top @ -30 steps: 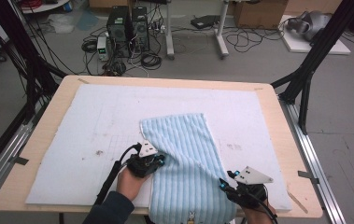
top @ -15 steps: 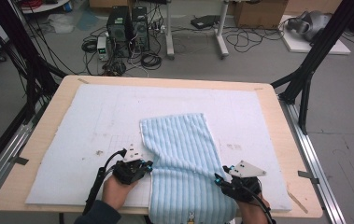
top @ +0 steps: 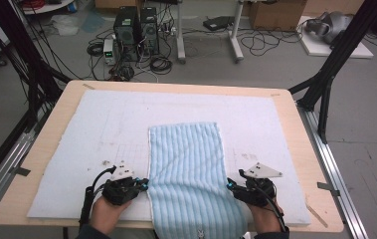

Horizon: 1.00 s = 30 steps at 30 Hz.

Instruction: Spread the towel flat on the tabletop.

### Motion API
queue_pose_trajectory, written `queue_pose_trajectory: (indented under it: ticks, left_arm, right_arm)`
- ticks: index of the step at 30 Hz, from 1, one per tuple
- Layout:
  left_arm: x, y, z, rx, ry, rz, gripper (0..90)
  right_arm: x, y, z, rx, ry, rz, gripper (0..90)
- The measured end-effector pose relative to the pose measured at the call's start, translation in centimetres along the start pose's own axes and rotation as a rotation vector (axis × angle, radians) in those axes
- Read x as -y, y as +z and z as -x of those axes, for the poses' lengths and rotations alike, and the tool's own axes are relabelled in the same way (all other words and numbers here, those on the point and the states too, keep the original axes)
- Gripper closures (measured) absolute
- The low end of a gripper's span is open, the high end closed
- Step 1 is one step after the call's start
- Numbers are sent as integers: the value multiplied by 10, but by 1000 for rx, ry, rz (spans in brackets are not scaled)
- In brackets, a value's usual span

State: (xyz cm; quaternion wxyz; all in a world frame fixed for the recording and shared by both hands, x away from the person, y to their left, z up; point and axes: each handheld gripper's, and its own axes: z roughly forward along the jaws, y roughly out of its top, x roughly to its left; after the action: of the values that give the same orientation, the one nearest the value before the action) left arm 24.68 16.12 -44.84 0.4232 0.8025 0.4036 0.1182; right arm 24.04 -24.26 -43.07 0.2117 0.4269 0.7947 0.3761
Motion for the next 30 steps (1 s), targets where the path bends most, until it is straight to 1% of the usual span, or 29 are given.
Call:
queue_pose_trajectory:
  ticks: [2,4,6,7,10,14,17,20,22,23,24,25,26,27,28,29,30]
  left_arm:
    - [1,-3,-5,-2,-10,-2,880]
    - [1,-4,-9,-10,-12,-3,881]
    - [1,-6,-12,-20,-21,2,880]
    - [1,-7,-15,-26,-22,3,880]
    - [1,-12,-23,-44,-42,13,881]
    - [-1,-14,-35,-70,-53,15,880]
    - [-2,-15,-43,-81,-71,26,880]
    - [-2,-14,-45,-83,-76,38,880]
    - [-1,-14,-43,-73,-66,49,874]
    - [-1,-13,-43,-61,-64,55,857]
    - [0,-12,-41,-57,-65,64,787]
    - [0,-11,-41,-55,-67,72,674]
    - [0,-11,-41,-44,-68,82,600]
    - [0,-11,-42,-38,-69,95,584]
    - [0,-12,-42,-37,-76,106,550]
    - [0,-12,-43,-34,-84,117,511]
    - [-1,-13,-43,-30,-92,130,501]
  right_arm:
    - [-1,2,-2,-5,2,-7,474]
    - [-3,5,-5,-15,-10,-14,484]
    - [-5,8,-9,-25,-26,-17,490]
    - [-5,9,-10,-26,-27,-22,491]
    - [-9,15,-15,-40,-34,-25,491]
    - [-15,24,-22,-54,-42,-33,491]
    - [-21,33,-28,-58,-45,-42,490]
    - [-26,41,-32,-59,-37,-49,490]
    - [-29,48,-34,-52,-36,-56,490]
    - [-30,51,-34,-51,-26,-62,492]
    - [-31,54,-34,-50,-23,-72,505]
    - [-31,57,-34,-50,-20,-82,540]
    - [-32,60,-34,-55,-20,-92,581]
    - [-32,61,-34,-66,-18,-90,650]
    - [-33,61,-35,-80,-27,-94,735]
    - [-34,61,-36,-81,-46,-99,807]
    - [-35,61,-39,-72,-69,-102,849]
